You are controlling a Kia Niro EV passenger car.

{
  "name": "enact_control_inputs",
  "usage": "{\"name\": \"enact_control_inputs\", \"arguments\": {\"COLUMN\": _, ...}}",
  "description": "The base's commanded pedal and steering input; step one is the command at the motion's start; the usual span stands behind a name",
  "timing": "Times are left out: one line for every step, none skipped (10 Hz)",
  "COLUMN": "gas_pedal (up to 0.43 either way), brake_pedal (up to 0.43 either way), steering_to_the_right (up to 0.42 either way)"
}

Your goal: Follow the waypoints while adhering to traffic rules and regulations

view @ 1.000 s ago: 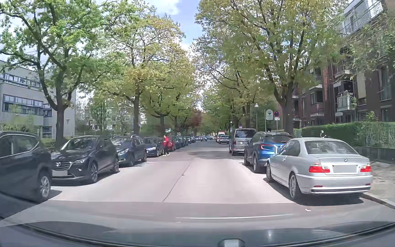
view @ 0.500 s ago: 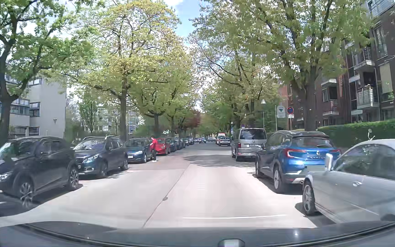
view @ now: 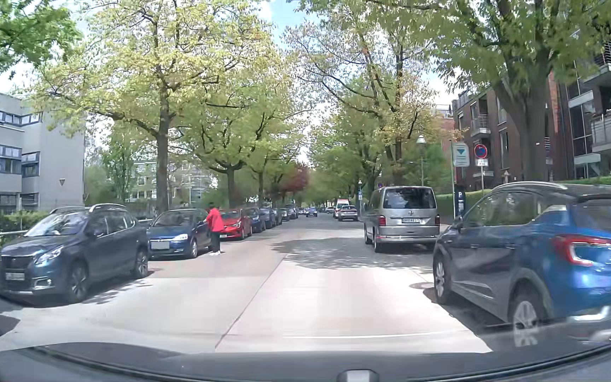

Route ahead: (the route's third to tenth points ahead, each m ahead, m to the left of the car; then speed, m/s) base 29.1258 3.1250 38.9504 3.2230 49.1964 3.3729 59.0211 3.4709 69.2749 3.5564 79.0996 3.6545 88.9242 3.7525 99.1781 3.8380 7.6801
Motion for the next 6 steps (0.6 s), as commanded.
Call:
{"name": "enact_control_inputs", "arguments": {"gas_pedal": 0.047, "brake_pedal": 0.018, "steering_to_the_right": 0.001}}
{"name": "enact_control_inputs", "arguments": {"gas_pedal": 0.000, "brake_pedal": 0.018, "steering_to_the_right": 0.001}}
{"name": "enact_control_inputs", "arguments": {"gas_pedal": 0.000, "brake_pedal": 0.018, "steering_to_the_right": 0.001}}
{"name": "enact_control_inputs", "arguments": {"gas_pedal": 0.000, "brake_pedal": 0.018, "steering_to_the_right": 0.000}}
{"name": "enact_control_inputs", "arguments": {"gas_pedal": 0.000, "brake_pedal": 0.018, "steering_to_the_right": -0.001}}
{"name": "enact_control_inputs", "arguments": {"gas_pedal": 0.000, "brake_pedal": 0.018, "steering_to_the_right": -0.004}}
